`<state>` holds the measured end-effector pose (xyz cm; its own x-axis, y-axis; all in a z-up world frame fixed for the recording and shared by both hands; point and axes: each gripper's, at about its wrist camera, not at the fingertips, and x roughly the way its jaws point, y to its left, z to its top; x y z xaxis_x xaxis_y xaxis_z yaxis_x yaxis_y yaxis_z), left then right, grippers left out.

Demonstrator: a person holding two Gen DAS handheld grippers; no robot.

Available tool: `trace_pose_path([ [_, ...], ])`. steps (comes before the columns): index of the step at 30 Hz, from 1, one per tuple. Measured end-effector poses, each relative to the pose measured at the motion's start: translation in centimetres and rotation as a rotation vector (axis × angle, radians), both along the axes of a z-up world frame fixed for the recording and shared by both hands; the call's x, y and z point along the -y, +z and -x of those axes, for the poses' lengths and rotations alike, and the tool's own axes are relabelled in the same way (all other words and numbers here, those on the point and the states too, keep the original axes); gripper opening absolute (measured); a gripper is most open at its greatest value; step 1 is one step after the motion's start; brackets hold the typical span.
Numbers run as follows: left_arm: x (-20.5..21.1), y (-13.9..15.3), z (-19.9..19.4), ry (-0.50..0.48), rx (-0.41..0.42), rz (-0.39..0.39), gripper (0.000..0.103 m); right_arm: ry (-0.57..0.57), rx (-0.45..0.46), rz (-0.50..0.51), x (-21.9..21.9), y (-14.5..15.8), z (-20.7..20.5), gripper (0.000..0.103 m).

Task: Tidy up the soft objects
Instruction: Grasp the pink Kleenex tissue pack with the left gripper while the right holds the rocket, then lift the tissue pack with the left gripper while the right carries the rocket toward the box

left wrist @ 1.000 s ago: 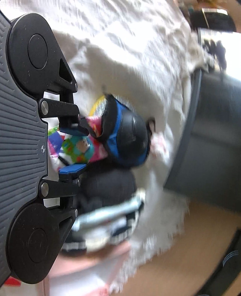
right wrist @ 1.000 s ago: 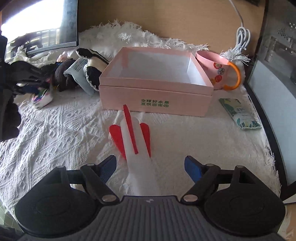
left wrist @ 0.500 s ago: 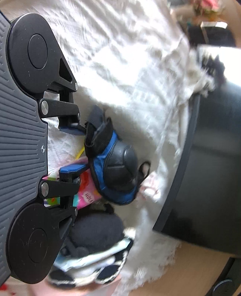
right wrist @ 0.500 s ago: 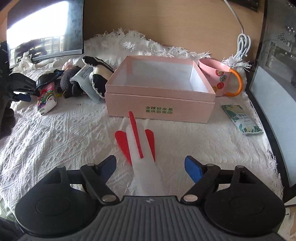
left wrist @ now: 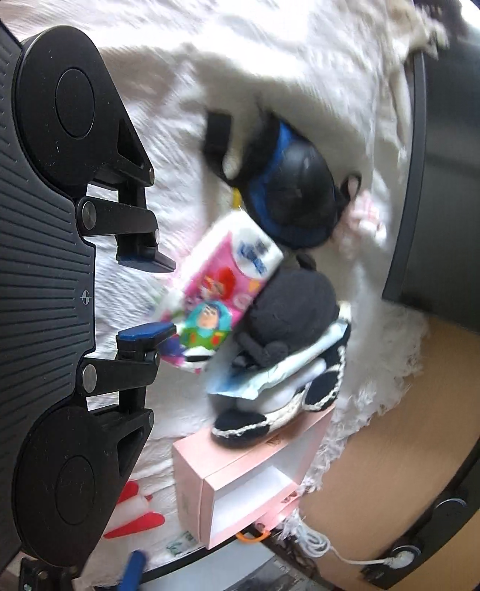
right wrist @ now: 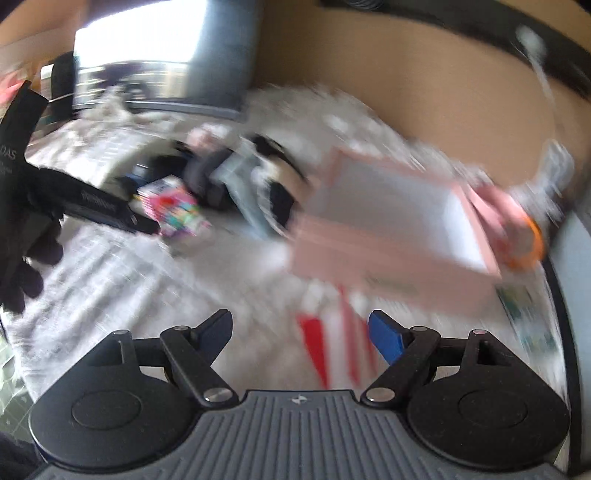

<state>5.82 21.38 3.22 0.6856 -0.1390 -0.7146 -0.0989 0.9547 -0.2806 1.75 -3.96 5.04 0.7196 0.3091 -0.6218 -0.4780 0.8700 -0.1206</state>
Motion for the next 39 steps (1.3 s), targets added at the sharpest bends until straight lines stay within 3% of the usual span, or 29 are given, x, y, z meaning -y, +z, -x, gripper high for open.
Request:
trace_pose_path([
  [7, -2.5, 2.1, 6.6, 0.148, 0.022, 0.025, 0.032, 0.331, 0.02, 0.027, -9.6, 0.4, -3.5, 0.082],
  [10, -2.9, 2.2, 8.5, 0.172, 0.016, 0.044, 0.032, 0.383, -0.008, 0.082, -14.0, -1.1, -5.9, 0.082],
  [14, -3.2, 1.8, 10.5, 0.193, -0.003, 0.077, 0.032, 0.357, -0.066, 0.134, -16.6, -3.0, -9.2, 0.081],
  [16, -3.3, 1.5, 11.1, 0.2, -0.016, 0.077, 0.032, 0.345, -0.115, 0.119, -16.6, -3.3, -9.9, 0.068],
  [17, -3.4, 1.4, 11.4, 0.208, -0.021, 0.076, 0.032, 0.343, -0.138, 0.109, -16.1, -3.3, -10.0, 0.053],
  [20, -3.6, 1.2, 11.6, 0.231, -0.027, 0.091, 0.032, 0.357, -0.147, 0.063, -14.5, -2.0, -7.7, 0.051],
  [24, -3.2, 0.7, 10.5, 0.227, -0.044, 0.092, 0.032, 0.324, -0.117, 0.046, -11.6, -1.1, -3.6, 0.051],
  [30, -0.7, 0.5, 8.4, 0.125, -0.057, 0.113, 0.032, 0.081, -0.185, 0.048, -8.3, -2.3, -0.1, 0.053],
  [32, 0.4, 0.7, 7.6, 0.081, -0.063, 0.109, 0.032, 0.093, -0.194, 0.018, -8.1, -2.4, 0.4, 0.058],
  [34, 1.3, 1.0, 7.0, 0.047, -0.065, 0.1, 0.032, 0.137, -0.205, -0.011, -8.0, -2.2, 0.8, 0.072],
  [39, 3.9, 1.9, 5.6, -0.015, -0.044, 0.038, 0.033, 0.105, -0.133, -0.044, -5.8, -0.9, 1.5, 0.077],
])
